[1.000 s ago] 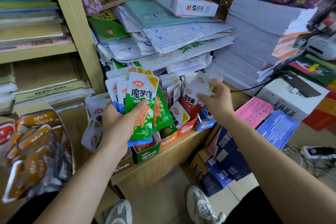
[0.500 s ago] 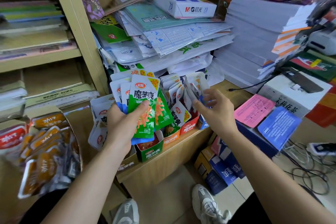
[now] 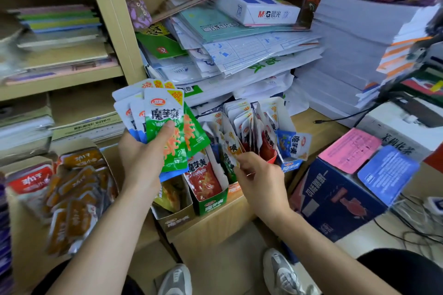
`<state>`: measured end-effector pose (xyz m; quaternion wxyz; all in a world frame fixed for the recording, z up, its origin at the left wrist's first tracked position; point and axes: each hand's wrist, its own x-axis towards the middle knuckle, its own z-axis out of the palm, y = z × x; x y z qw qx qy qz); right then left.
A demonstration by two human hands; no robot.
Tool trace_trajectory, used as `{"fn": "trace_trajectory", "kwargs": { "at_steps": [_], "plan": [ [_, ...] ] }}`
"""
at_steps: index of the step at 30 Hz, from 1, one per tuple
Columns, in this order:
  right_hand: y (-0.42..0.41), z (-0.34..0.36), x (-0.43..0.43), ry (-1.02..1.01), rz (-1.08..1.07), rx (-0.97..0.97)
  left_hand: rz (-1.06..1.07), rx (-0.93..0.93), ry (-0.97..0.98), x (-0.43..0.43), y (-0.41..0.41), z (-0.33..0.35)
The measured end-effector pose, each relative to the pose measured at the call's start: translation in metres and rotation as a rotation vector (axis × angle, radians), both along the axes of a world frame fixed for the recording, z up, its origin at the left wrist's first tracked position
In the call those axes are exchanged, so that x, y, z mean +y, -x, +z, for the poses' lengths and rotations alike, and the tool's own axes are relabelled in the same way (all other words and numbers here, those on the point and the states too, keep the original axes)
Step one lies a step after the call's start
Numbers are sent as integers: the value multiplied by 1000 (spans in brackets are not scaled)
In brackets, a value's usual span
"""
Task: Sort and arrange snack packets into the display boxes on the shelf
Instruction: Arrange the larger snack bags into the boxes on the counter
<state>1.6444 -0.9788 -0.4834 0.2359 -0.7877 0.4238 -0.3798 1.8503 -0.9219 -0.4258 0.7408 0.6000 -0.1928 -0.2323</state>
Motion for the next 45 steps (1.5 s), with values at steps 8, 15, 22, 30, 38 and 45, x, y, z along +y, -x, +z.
{"fn": "trace_trajectory", "kwargs": {
  "at_steps": [8, 15, 22, 30, 38, 45],
  "plan": [
    [-4, 3, -1, -50, 75, -34, -89, 64, -5, 5, 4, 8],
    [0, 30, -3, 13, -97, -206, -332, 217, -28, 9, 13, 13],
    [-5, 56, 4, -269, 183, -317, -451, 254, -56, 18, 28, 6],
    [-4, 54, -10, -470, 184, -390, -490, 378, -54, 25, 29, 4],
    [0, 57, -14, -527, -20, -732, -461, 505, -67, 24, 24, 4],
    [-10, 54, -1, -455, 180, -480, -445, 383, -127, 18, 40, -7]
  ]
}}
